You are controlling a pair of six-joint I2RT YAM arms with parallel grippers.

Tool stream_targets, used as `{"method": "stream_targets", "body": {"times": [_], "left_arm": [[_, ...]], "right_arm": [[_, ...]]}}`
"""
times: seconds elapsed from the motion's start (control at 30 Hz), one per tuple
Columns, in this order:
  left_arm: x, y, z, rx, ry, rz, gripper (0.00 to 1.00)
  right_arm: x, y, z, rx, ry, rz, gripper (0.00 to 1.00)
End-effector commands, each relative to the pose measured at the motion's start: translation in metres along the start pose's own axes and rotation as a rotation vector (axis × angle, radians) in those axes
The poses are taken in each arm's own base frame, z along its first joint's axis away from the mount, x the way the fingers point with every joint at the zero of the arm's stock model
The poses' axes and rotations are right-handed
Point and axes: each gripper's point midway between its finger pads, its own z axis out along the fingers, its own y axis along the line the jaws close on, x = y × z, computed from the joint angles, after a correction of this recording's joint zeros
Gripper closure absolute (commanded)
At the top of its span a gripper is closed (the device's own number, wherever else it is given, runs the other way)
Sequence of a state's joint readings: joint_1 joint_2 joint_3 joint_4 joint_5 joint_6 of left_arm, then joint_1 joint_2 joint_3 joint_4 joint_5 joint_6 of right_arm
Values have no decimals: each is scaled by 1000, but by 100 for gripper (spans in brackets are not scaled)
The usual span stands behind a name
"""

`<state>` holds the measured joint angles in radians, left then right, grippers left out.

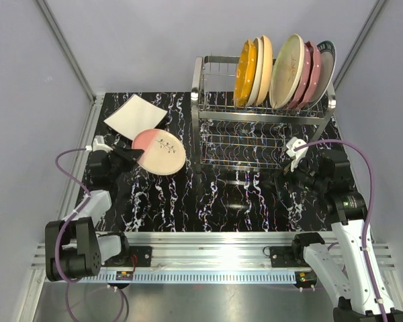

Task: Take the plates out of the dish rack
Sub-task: Place the plate on the table

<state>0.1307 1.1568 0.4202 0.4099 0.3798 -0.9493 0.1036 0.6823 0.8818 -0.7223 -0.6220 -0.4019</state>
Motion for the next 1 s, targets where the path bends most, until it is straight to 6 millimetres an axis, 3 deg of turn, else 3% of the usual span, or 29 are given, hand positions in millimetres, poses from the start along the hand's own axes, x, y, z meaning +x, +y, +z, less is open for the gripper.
{"method": "stream_targets", "body": {"times": [0.0, 0.6, 0.97], "left_arm": [[-36, -62, -2, 261, -127, 19, 100], [-27, -31, 43, 218, -134, -32, 100], [-18, -44, 94, 224, -93, -9, 99]], "right_arm": [[-2, -6, 1, 13, -11, -28, 0], [3, -10, 1, 29, 5, -19, 0], [5, -12, 0, 37, 10, -12, 0]]}}
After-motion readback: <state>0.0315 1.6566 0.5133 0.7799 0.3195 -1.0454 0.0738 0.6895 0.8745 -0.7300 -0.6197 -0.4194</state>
